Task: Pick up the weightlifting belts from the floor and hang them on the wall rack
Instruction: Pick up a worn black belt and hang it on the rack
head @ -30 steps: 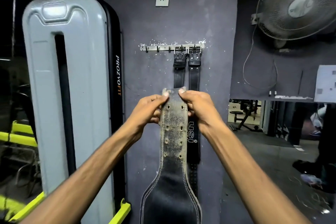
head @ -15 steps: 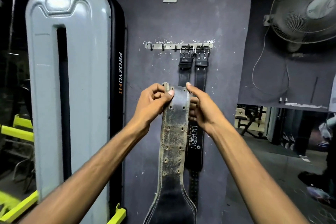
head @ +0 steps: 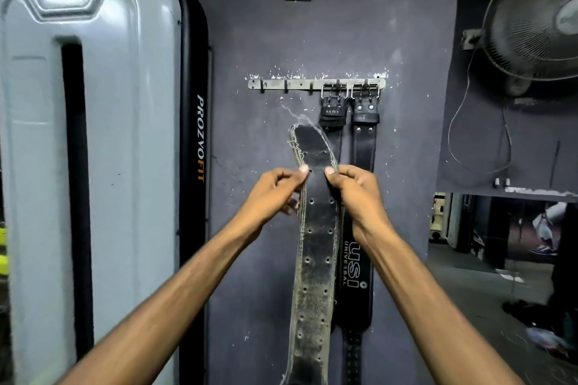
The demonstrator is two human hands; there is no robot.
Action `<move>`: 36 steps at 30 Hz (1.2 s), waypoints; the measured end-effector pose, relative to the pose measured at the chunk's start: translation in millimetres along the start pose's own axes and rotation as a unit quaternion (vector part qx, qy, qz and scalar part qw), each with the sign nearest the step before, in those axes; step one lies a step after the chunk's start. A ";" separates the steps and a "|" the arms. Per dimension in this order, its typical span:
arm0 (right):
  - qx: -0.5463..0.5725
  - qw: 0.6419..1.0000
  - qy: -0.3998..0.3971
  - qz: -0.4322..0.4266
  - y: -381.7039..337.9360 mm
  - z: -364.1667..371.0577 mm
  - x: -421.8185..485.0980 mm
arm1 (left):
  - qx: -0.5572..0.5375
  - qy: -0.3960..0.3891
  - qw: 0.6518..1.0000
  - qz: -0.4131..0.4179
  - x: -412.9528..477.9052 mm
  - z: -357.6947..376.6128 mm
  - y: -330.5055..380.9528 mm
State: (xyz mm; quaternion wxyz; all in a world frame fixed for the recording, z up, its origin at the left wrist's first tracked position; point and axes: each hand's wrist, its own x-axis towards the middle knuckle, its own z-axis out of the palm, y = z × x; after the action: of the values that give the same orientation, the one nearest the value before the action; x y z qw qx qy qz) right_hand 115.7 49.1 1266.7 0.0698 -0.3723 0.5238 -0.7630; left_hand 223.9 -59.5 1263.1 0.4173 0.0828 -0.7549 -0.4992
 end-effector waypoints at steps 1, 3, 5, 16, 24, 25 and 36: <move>0.001 1.000 -0.010 -0.006 2.4 3.2 6.5 | -0.005 0.013 1.000 0.013 15.6 -0.3 -0.2; 0.000 1.000 -0.029 -0.012 8.1 8.5 19.5 | -0.011 0.030 0.999 0.041 44.3 -0.1 -2.7; -0.006 0.999 -0.025 -0.023 15.9 11.0 35.2 | -0.018 0.029 0.998 0.060 67.7 1.6 -10.0; 0.006 0.995 -0.079 -0.062 63.7 18.3 123.3 | -0.025 0.070 0.995 0.070 127.2 0.9 -66.3; -0.012 0.994 -0.082 -0.076 77.0 28.0 167.7 | 0.018 0.037 0.998 0.042 117.2 -1.9 -110.9; -0.011 0.994 -0.081 -0.079 76.8 29.3 171.2 | 0.030 0.017 0.999 0.035 111.7 -1.0 -123.0; -0.035 0.991 -0.074 -0.102 51.6 43.0 170.2 | 0.175 -0.099 0.978 -0.049 30.4 20.5 -222.6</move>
State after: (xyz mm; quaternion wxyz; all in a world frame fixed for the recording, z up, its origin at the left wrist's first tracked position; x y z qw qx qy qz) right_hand 7.4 -90.3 1314.5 0.0167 -0.4816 0.5028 -0.7176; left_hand 124.9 -170.5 1093.4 0.2950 0.1416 -0.8629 -0.3850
